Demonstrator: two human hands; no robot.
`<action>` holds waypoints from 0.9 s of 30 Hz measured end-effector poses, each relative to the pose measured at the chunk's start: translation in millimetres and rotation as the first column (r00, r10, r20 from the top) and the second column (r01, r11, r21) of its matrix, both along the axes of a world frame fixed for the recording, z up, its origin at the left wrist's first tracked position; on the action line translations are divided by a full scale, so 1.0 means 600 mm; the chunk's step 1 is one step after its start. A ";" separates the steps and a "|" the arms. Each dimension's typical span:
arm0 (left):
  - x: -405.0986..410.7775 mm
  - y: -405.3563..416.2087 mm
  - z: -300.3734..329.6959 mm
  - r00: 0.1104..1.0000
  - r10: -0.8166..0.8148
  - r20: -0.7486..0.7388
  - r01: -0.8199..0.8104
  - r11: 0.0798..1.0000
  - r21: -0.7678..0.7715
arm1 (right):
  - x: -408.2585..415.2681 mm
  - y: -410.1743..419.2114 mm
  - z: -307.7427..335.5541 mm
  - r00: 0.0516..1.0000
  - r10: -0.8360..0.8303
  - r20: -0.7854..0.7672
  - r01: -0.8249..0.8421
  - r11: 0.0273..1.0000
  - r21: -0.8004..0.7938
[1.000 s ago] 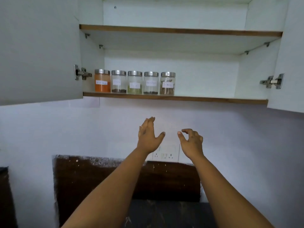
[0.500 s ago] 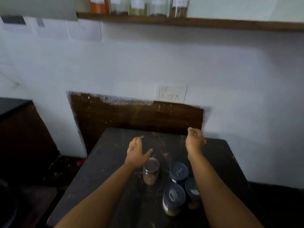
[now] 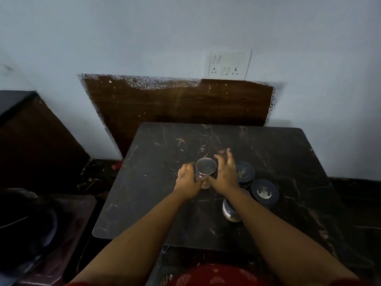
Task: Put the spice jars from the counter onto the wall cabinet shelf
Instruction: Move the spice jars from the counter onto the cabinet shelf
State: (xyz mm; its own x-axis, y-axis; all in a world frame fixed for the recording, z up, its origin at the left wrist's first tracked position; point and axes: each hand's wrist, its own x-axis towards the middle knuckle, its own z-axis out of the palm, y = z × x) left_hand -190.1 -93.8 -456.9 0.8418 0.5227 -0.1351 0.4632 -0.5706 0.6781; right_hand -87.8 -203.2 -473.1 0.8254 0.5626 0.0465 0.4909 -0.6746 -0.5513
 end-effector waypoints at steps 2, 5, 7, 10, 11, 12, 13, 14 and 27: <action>0.001 0.009 0.003 1.000 -0.007 -0.008 0.007 1.000 -0.026 | -0.001 0.027 0.001 0.997 0.066 0.044 -0.062 0.993 -0.096; 0.000 0.040 0.009 1.000 -0.017 -0.004 0.017 1.000 -0.020 | 0.004 0.064 0.001 0.993 0.118 -0.010 -0.117 0.963 -0.242; -0.004 0.060 0.011 1.000 -0.022 -0.005 0.022 0.999 -0.024 | 0.006 0.081 -0.003 0.989 0.096 -0.110 -0.127 0.935 -0.331; -0.009 0.087 0.006 0.998 -0.038 -0.040 0.036 0.998 -0.051 | 0.003 0.098 -0.012 0.975 -0.005 -0.223 -0.069 0.944 -0.324; -0.009 0.094 0.002 0.996 -0.055 -0.072 0.050 0.996 -0.068 | 0.001 0.101 -0.008 0.965 -0.043 -0.257 -0.038 0.953 -0.300; -0.008 0.101 -0.003 0.991 -0.074 -0.115 0.063 0.993 -0.097 | 0.001 0.103 -0.002 0.955 -0.076 -0.287 -0.002 0.965 -0.262; -0.008 0.104 -0.002 0.986 -0.083 -0.143 0.065 0.990 -0.129 | 0.003 0.104 0.006 0.946 -0.107 -0.307 0.040 0.975 -0.218; -0.007 0.108 -0.005 0.987 -0.058 -0.151 0.028 0.981 -0.191 | 0.004 0.104 0.016 0.942 -0.132 -0.307 0.082 0.982 -0.169; -0.011 0.158 0.047 0.991 -0.027 -0.129 -0.126 0.098 -0.987 | -0.014 0.122 0.099 0.543 -0.224 -0.809 0.619 0.758 0.206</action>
State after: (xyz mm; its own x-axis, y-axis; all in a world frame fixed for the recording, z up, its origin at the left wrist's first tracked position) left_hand -196.8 1.1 -428.8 0.7635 -0.1060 -0.6371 0.5574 0.6066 0.5669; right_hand -96.5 -129.9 -413.7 0.8231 0.2129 -0.5265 -0.4635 -0.2837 -0.8394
